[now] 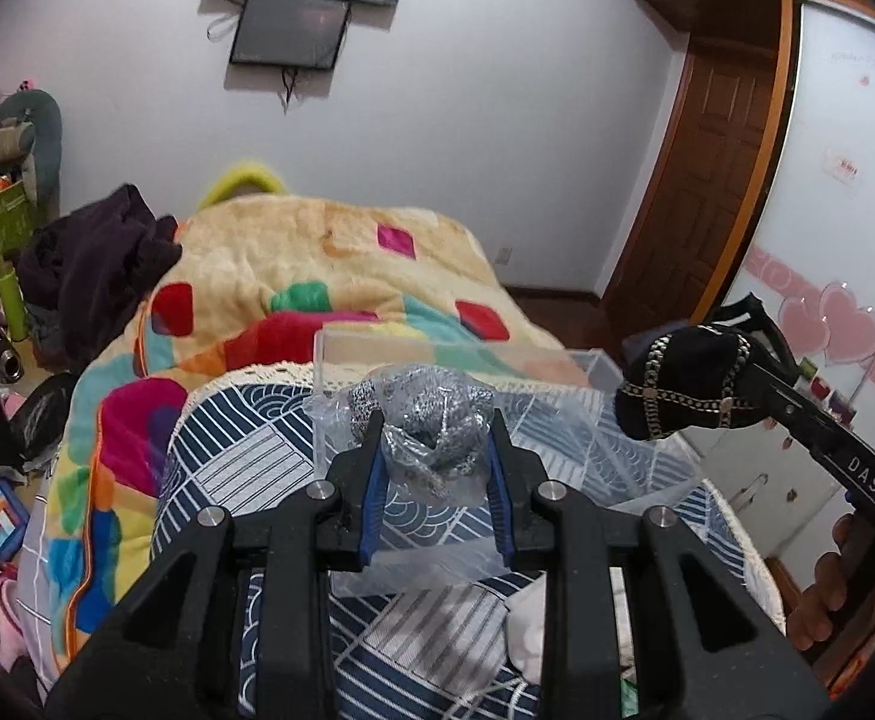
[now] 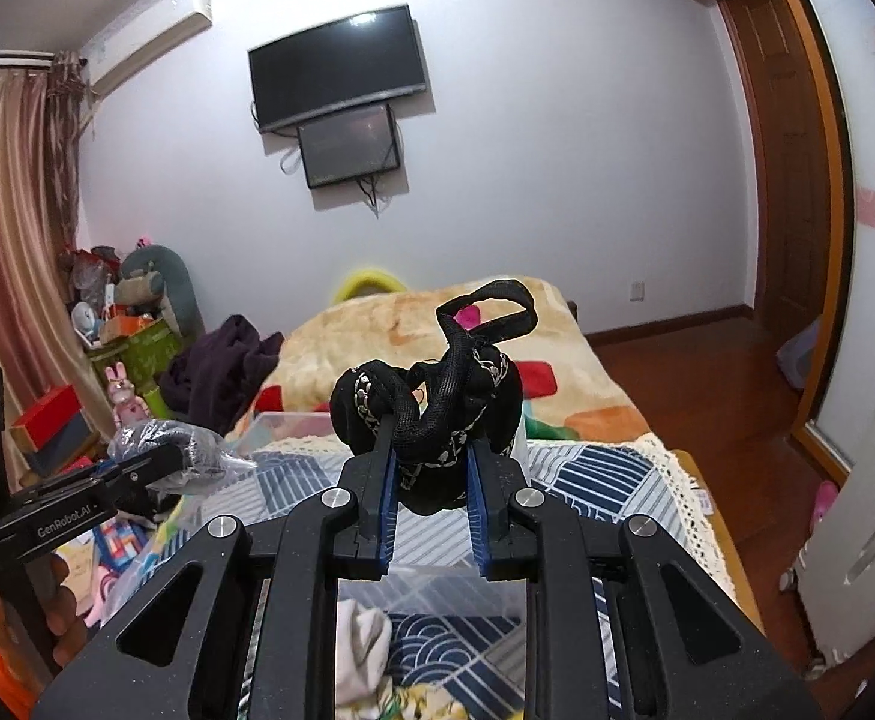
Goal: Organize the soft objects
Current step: 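Carry both bags into the clear plastic box and open both tools, then grasp the yellow sponge with the left tool while the right tool grasps the yellow felt ball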
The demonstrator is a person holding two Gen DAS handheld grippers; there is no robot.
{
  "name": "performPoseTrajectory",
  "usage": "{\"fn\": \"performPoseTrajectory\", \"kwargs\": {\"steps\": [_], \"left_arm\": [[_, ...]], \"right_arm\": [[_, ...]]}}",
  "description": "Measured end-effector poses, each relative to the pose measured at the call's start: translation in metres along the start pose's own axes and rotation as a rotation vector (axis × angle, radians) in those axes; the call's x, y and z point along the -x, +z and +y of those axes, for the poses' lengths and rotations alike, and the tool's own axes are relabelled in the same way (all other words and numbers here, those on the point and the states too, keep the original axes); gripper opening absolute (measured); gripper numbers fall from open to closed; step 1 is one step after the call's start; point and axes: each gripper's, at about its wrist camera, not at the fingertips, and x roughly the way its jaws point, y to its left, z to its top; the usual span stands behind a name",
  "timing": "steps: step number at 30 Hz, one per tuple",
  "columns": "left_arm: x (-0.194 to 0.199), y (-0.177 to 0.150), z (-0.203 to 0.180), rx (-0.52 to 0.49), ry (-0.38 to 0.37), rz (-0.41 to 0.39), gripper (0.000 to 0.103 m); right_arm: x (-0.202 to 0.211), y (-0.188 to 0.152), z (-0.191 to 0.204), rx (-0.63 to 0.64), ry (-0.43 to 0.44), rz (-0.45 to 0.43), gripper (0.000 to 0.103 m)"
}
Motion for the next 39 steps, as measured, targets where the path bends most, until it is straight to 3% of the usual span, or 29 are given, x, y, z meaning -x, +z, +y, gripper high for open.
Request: {"fn": "performPoseTrajectory", "kwargs": {"steps": [9, 20, 23, 26, 32, 34, 39], "left_arm": [[-0.049, -0.005, -0.008, -0.059, 0.055, 0.13, 0.029], [-0.067, -0.013, -0.015, -0.105, 0.099, 0.21, 0.03], [-0.064, -0.013, -0.017, -0.111, 0.095, 0.209, 0.04], [-0.054, -0.012, -0.021, -0.121, 0.095, 0.181, 0.054], [-0.026, -0.008, -0.03, -0.146, 0.103, 0.112, 0.065], [-0.014, -0.007, -0.032, -0.146, 0.099, 0.083, 0.07], [0.019, -0.009, -0.038, -0.153, 0.104, 0.013, 0.092]], "right_arm": [[-0.041, -0.014, 0.01, 0.036, -0.007, 0.135, 0.018], [-0.063, -0.01, 0.002, 0.02, 0.002, 0.234, 0.021], [-0.059, -0.009, 0.001, 0.006, 0.004, 0.238, 0.027], [-0.055, -0.01, 0.001, -0.002, 0.005, 0.235, 0.041], [-0.041, -0.006, 0.001, 0.013, -0.013, 0.198, 0.053], [-0.029, -0.003, 0.002, 0.019, -0.02, 0.167, 0.063], [0.0, 0.007, 0.002, 0.029, -0.035, 0.086, 0.071]]}}
